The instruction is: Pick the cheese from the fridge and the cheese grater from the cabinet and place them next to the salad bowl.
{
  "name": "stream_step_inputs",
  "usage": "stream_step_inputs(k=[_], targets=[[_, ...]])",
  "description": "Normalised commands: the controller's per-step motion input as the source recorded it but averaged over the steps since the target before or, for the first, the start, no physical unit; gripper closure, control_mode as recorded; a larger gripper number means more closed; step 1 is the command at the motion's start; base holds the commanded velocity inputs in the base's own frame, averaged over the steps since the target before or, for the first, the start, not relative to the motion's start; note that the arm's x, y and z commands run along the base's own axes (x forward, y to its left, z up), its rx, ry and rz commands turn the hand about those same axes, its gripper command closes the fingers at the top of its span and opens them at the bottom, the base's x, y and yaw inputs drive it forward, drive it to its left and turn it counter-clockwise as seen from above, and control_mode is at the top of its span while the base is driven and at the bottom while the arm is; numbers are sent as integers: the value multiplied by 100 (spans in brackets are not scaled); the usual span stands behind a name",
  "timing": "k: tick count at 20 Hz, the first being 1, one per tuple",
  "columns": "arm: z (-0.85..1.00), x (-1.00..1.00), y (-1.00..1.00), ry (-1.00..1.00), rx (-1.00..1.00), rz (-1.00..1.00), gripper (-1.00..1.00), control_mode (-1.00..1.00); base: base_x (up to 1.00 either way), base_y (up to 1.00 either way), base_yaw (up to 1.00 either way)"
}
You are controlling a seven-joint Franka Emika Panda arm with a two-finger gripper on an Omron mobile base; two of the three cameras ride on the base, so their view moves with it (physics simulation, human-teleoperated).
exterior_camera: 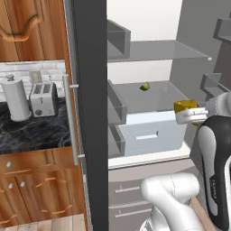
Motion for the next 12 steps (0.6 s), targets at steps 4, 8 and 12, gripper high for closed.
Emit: stream_step_inputs(k=[4,8,12], targets=[[0,0,0,0,0,0,100,-100,0,0,0],[0,0,0,0,0,0,100,100,-4,0,0],[0,0,0,0,0,0,100,100,-85,0,-3]])
